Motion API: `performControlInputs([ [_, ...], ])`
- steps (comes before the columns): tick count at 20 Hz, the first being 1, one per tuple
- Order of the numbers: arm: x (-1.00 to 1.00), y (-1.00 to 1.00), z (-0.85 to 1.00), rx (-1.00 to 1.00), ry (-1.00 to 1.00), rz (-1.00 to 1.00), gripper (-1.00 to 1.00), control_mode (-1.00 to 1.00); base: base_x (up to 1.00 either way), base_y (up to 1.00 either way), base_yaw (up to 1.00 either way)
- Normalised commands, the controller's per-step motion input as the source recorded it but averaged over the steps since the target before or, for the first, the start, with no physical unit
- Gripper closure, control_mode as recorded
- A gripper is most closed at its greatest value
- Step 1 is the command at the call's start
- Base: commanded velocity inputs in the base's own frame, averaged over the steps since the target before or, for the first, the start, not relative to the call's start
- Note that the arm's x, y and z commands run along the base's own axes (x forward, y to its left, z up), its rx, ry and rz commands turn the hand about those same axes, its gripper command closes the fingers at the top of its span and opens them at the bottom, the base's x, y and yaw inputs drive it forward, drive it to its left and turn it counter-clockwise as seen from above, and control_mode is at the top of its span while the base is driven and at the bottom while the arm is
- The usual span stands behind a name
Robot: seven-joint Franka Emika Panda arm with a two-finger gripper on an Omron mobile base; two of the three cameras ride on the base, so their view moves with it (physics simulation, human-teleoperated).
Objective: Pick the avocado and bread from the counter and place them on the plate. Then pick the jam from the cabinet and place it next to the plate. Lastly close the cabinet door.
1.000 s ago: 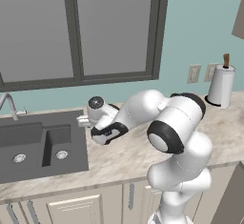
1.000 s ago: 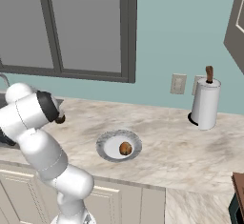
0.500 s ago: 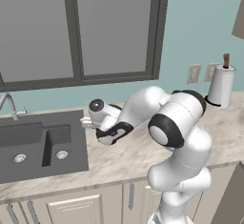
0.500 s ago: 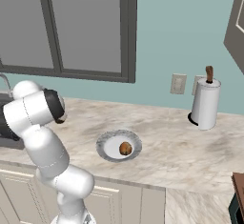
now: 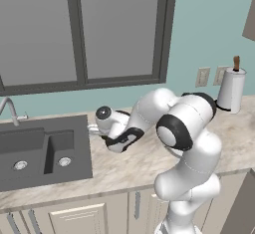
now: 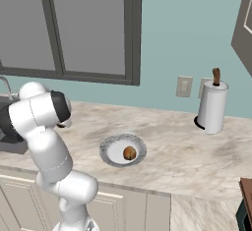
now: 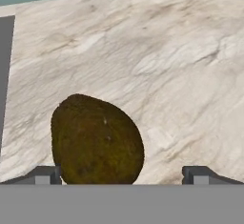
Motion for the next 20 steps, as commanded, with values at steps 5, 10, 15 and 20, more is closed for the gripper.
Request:
performControlInputs([
  [5, 0.09, 0.00, -0.23, 0.00, 0.00, -0.01, -1.00, -1.00, 0.00, 0.00, 0.00],
  [10, 0.09, 0.00, -0.30, 0.00, 0.00, 0.00, -1.00, -1.00, 0.00, 0.00, 0.00],
  [15, 0.05, 0.00, -0.50, 0.00, 0.00, 0.00, -1.00, -1.00, 0.00, 0.00, 0.00],
  [20, 0.06, 0.00, -0.48, 0.00, -0.03, 0.00, 1.00, -1.00, 0.00, 0.00, 0.00],
])
